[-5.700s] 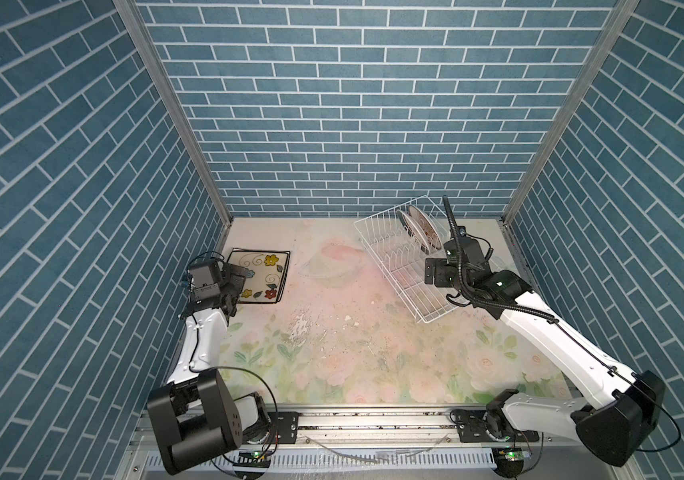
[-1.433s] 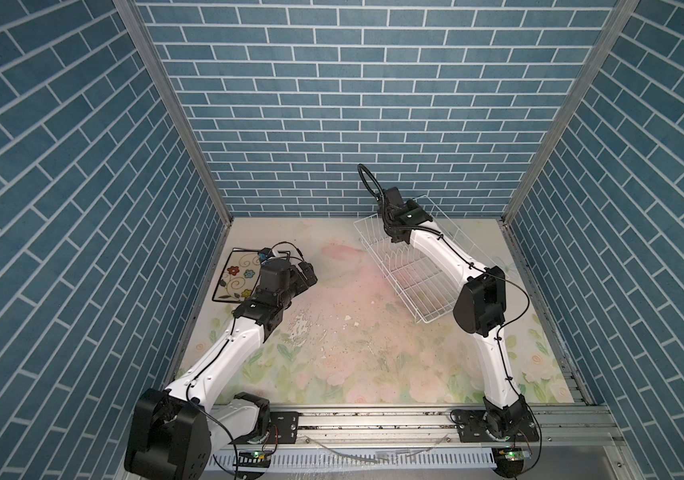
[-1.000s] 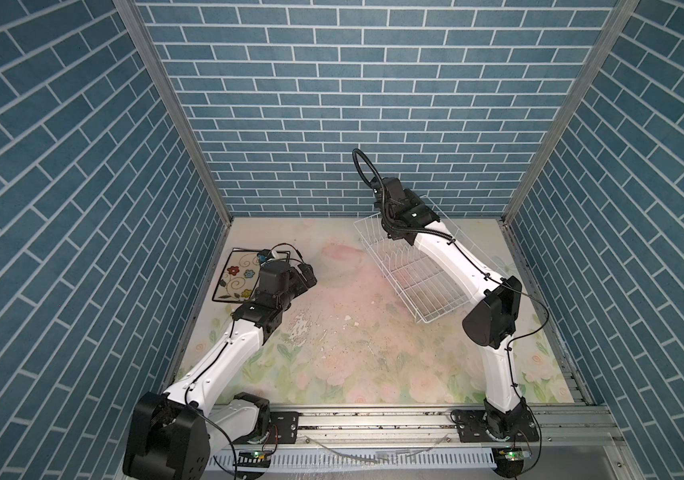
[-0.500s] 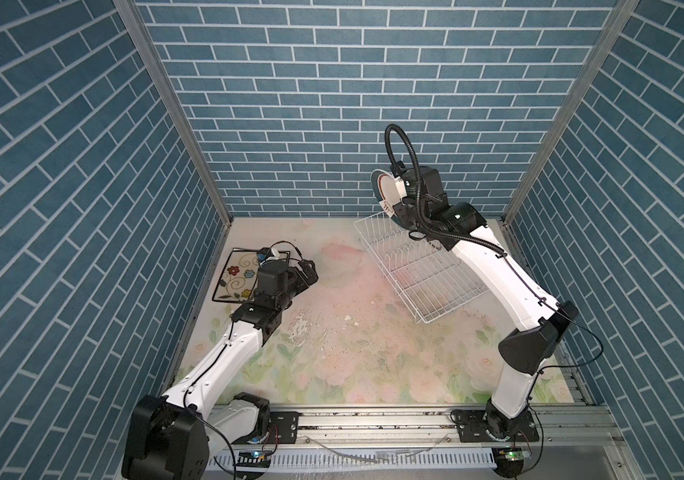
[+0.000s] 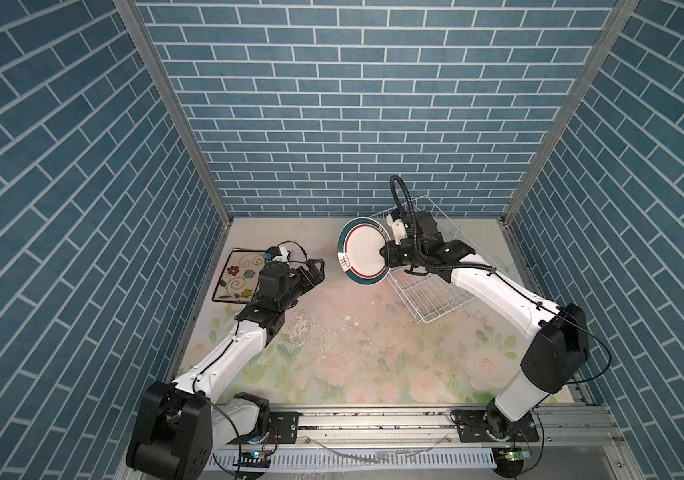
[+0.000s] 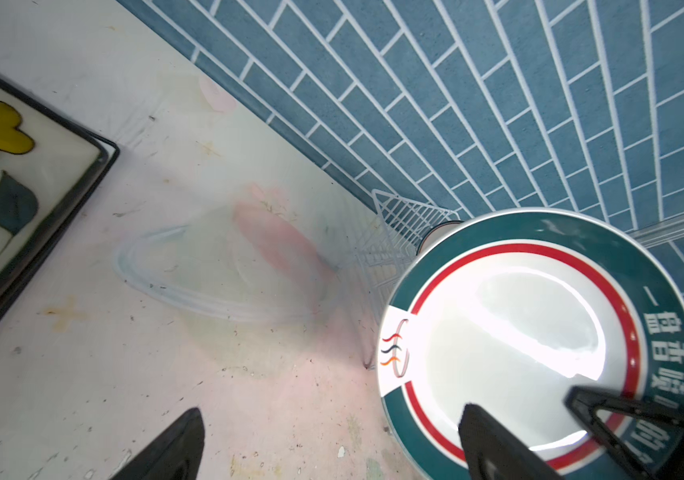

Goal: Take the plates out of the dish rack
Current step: 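Lift the round plate toward the left gripper while left gripper reaches for it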

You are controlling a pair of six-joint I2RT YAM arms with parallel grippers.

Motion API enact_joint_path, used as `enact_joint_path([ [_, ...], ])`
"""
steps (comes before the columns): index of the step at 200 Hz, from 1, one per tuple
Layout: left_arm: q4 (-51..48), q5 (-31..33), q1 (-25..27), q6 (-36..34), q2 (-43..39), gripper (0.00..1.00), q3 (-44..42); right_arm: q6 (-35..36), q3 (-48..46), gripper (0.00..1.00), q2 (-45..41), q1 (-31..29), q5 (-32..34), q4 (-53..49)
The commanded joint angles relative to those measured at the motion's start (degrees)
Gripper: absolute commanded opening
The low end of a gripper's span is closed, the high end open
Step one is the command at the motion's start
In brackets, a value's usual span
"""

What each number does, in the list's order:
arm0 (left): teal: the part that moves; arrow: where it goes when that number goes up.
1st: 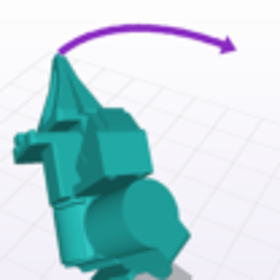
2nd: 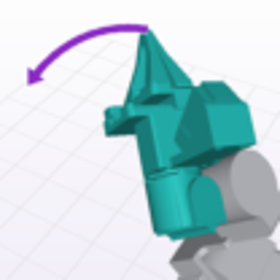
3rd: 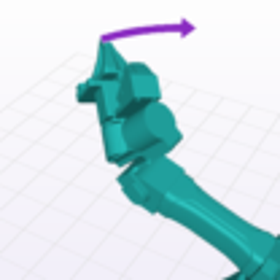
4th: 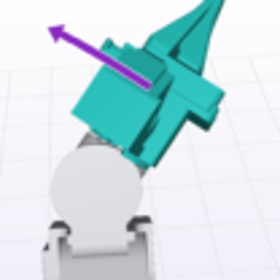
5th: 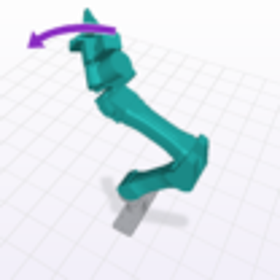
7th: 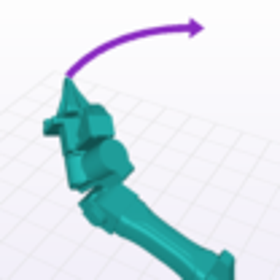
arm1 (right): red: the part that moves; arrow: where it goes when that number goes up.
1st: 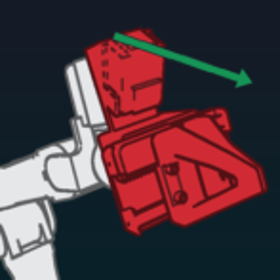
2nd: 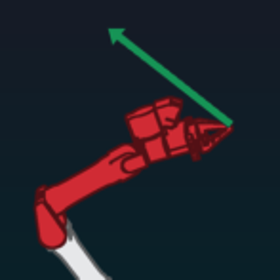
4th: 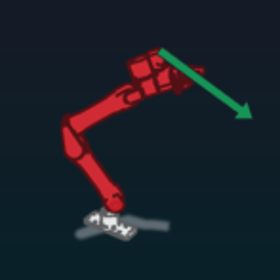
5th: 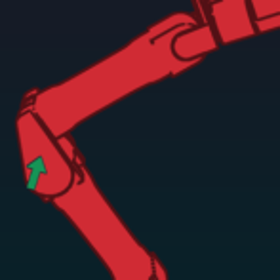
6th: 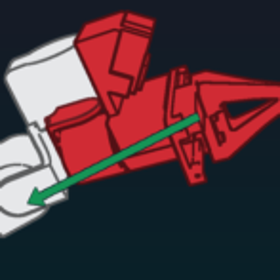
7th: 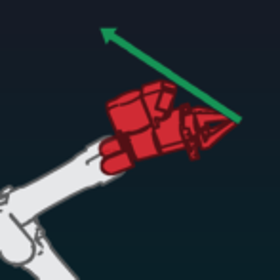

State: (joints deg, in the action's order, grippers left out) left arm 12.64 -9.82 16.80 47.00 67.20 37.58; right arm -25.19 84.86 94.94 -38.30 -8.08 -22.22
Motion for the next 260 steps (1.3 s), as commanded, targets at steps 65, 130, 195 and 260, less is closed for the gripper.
enact_joint_path([
  [65, 9.03, -10.32, 0.25, 3.49, 6.74, 0.80, -0.37, -10.13, -4.20, 0.00, -1.67, 0.56, -17.69, 11.39],
  [130, 16.13, -11.27, 0.08, 6.28, 7.42, 0.44, -3.35, -14.02, -7.42, 0.00, -1.86, 2.70, -23.08, 16.23],
  [195, 17.36, -13.44, -0.27, 7.54, 8.04, 0.34, -3.22, -17.07, -9.22, 0.00, -1.07, 3.89, -28.62, 20.51],
  [260, 21.71, -16.94, -2.12, 9.72, 8.51, 0.19, -4.01, -20.05, -10.20, 0.00, 0.62, 4.46, -32.84, 24.22],
])
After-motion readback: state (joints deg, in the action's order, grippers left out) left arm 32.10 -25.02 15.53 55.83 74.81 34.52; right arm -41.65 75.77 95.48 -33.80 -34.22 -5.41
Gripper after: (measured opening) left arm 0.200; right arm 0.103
